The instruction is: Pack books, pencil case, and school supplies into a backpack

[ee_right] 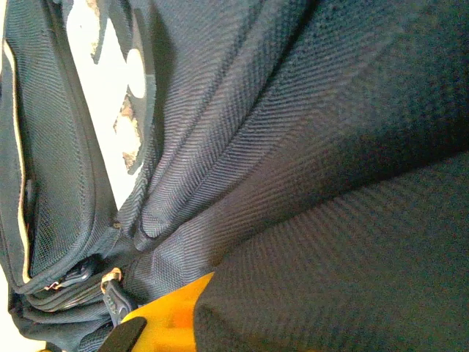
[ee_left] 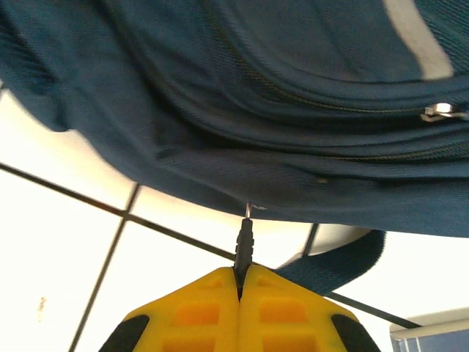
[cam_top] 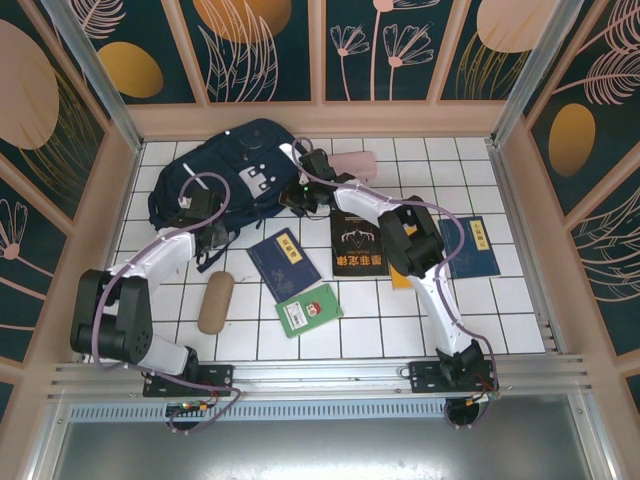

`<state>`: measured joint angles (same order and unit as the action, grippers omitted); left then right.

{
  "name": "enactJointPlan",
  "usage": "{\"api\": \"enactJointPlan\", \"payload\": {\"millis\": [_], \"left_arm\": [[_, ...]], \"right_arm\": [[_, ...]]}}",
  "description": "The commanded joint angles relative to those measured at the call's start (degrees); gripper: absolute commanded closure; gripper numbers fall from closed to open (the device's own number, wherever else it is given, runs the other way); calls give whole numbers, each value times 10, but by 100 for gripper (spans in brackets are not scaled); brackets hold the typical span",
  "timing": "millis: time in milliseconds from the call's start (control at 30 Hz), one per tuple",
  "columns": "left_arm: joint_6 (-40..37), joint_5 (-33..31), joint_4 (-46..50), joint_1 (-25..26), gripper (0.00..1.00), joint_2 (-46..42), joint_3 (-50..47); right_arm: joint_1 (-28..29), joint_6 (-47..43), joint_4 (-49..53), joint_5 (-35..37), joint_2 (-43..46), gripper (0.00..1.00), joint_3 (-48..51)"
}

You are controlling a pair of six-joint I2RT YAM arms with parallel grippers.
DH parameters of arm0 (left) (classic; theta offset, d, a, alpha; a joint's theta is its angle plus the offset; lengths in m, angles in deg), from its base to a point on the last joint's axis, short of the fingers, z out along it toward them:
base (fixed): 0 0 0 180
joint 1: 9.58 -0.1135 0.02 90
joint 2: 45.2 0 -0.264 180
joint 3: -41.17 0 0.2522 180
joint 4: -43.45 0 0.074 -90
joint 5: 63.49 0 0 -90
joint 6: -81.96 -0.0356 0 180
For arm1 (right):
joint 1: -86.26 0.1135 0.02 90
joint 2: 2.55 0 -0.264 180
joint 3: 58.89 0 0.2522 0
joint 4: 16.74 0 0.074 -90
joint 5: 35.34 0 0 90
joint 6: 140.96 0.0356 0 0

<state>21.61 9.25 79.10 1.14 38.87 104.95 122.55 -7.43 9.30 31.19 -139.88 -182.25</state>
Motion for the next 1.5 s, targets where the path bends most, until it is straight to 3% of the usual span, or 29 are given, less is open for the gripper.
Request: {"api": "enactJointPlan", "payload": {"millis": [0,233,367,400,500,533,600,700,833,1067,1333,1467], "left_arm": [[22,-71,56,-17,100,-33,-5],[20,-73,70,-36,100,-67,-16],[-20,40,12,-36,100,-80,-23],[-29,85,-5,-36,100,-85,-25],[-44,178,-41,-35,100,-83,-23],[-49,208,-52,-35,100,-82,-23],[-50,269,-77,-34,100,-79,-24],[-49,326,-100,-26,100,-78,-21],[-56,361,-110,-14,100,-79,-21],[-68,366,-102,4,100,-72,-32],[-84,371,-84,5,100,-73,-33],[-91,369,-78,5,100,-69,-46]], "right_arm": [[-25,-33,20,44,51,100,-50],[-46,-57,51,50,46,100,-106],[-69,-68,65,45,26,100,-138],[-74,-69,73,41,20,97,-151],[-77,-68,90,39,16,60,-166],[-76,-66,92,43,22,54,-161],[-72,-57,91,49,40,45,-136],[-59,-27,89,44,79,41,-80],[-21,21,76,41,136,39,16],[31,70,66,188,242,25,159],[65,152,-12,90,248,28,230],[82,174,-43,84,231,29,239]]}}
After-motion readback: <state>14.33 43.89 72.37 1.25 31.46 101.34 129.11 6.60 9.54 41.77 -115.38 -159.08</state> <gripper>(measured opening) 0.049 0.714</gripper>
